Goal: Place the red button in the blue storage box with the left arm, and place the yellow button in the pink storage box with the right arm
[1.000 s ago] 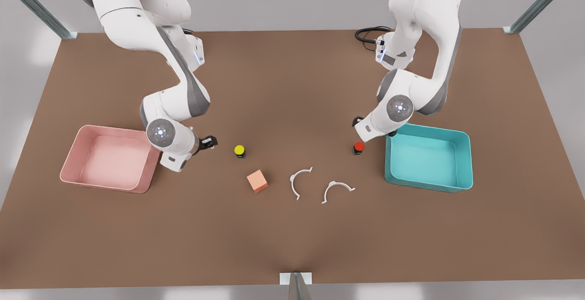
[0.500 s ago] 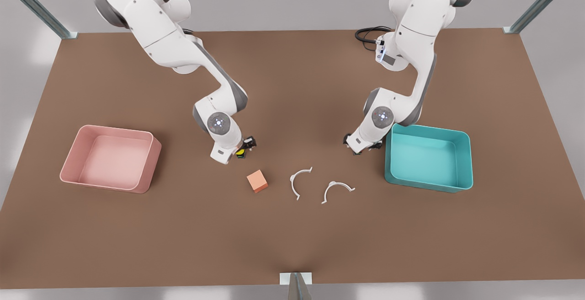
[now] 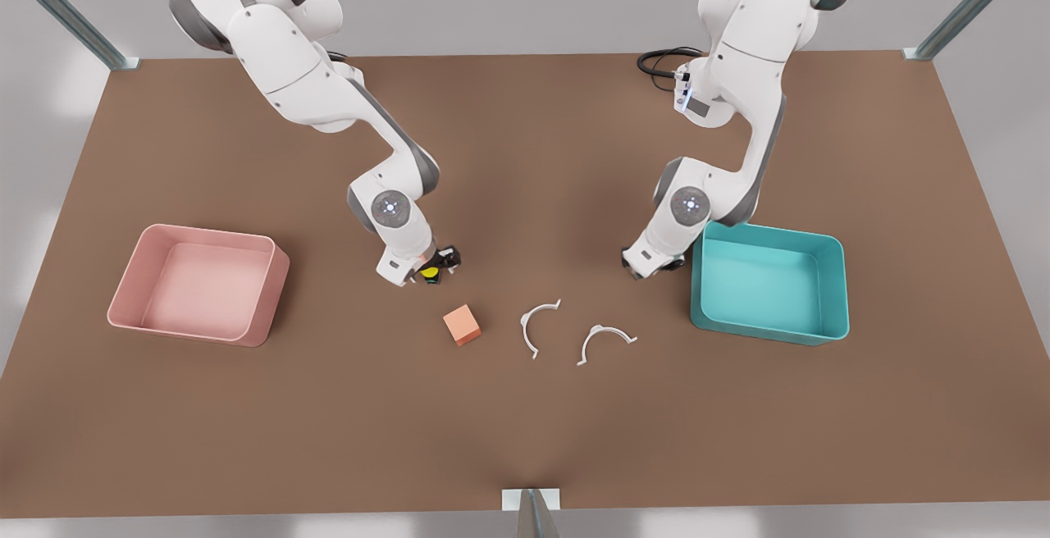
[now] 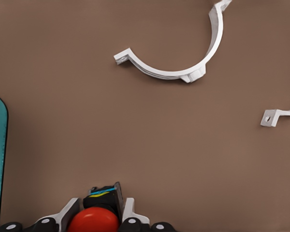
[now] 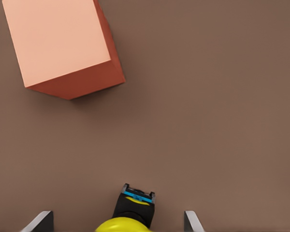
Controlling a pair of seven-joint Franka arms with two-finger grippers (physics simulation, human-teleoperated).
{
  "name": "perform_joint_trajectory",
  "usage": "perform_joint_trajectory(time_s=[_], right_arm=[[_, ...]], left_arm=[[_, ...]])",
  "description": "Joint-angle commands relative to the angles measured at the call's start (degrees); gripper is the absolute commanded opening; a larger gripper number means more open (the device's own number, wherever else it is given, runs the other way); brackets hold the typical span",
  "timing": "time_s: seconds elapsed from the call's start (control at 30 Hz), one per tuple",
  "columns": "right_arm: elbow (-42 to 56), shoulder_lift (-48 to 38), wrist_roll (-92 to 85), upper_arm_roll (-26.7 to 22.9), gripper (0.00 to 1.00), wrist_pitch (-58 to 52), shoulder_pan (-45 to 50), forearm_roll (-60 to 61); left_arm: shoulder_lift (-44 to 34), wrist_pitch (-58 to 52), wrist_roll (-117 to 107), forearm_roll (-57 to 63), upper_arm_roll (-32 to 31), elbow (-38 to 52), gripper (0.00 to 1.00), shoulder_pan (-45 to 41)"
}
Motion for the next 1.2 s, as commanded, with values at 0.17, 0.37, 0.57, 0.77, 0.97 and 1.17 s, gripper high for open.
perform_joint_trajectory(time_s=[0.17,0.37,0.57,0.77,0.97,1.17], right_arm=[[-1.06,0.77,5.75,-0.22,0.93,1.31,0.03,-2.04],[-1.42,2.01,5.84,-0.22,0.87,2.63,-0.14,-3.18],[-1.42,2.36,5.75,-0.31,0.72,3.16,-0.14,-3.18],[-1.15,1.57,5.66,-0.31,0.59,3.16,-0.23,-3.27],[-1.06,0.77,5.66,-0.4,0.5,2.89,-0.93,-3.71],[2.27,-2.39,4.96,-0.4,0.49,-2.47,-2.07,-6.17]], left_arm=[[-9.58,-15.39,7.11,-0.19,2.19,2.39,0.53,6.04],[-11.52,-22.25,36.37,-0.27,2.19,4.41,0.53,22.57],[-7.39,-22.25,37.7,-0.27,2.19,6.52,1.0,24.33],[-7.39,-45.0,29.44,-0.18,2.01,23.12,1.0,21.25],[-14.86,-53.36,23.57,0.34,1.84,35.79,1.0,21.17],[-6.51,-47.83,22.14,2.36,2.1,41.41,1.0,21.16]])
